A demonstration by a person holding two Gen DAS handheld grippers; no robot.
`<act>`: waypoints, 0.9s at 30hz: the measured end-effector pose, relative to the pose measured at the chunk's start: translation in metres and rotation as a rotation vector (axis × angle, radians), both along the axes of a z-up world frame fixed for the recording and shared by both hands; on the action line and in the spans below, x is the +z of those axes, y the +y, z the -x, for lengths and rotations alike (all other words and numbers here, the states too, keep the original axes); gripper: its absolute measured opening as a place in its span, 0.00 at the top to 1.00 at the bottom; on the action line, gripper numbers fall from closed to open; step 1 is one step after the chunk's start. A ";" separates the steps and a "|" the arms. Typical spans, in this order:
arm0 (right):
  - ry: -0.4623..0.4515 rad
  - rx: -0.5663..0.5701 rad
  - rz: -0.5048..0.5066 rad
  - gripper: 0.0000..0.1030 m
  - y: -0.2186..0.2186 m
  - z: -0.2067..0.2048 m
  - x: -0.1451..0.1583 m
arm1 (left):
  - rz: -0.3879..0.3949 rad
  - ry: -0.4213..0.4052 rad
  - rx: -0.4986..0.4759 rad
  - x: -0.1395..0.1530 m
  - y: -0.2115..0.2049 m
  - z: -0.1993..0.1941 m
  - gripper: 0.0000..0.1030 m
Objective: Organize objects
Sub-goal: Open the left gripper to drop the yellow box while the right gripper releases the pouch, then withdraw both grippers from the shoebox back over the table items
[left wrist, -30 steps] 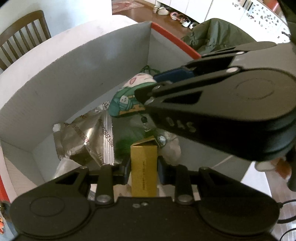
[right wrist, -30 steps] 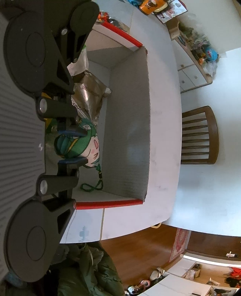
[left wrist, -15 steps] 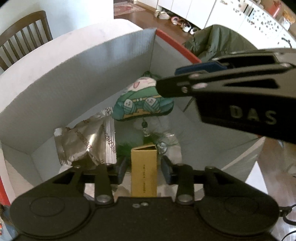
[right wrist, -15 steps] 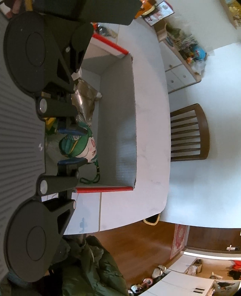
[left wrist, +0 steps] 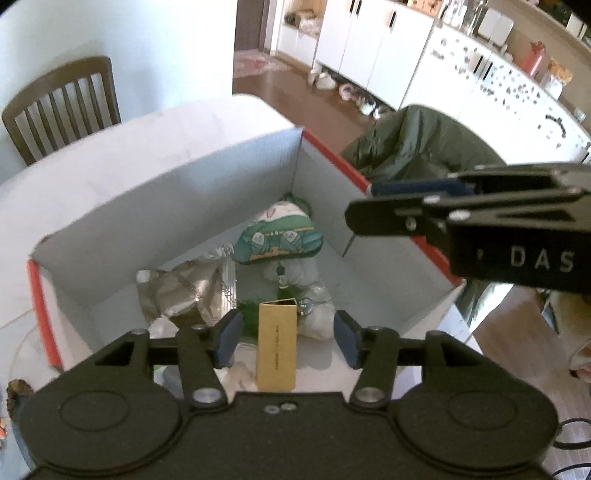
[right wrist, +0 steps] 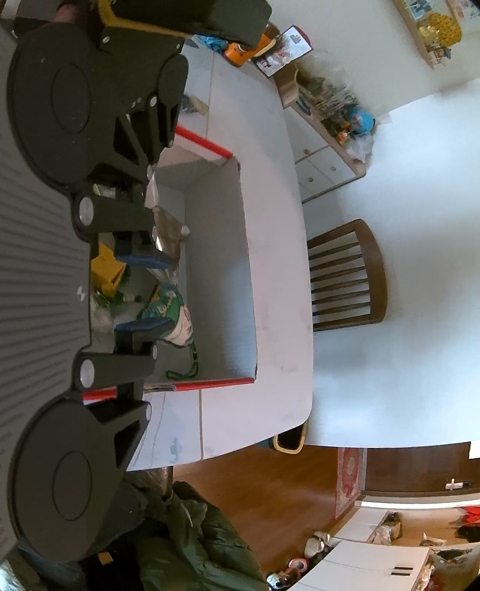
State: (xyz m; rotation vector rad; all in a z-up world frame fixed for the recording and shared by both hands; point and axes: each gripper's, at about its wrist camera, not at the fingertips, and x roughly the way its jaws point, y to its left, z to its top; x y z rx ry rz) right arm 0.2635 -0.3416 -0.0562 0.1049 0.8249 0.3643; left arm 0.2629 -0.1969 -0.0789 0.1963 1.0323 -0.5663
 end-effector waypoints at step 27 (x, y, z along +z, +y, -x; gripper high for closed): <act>-0.092 -0.027 -0.051 0.34 0.104 0.078 0.047 | 0.084 -0.176 0.245 0.069 0.176 0.061 0.16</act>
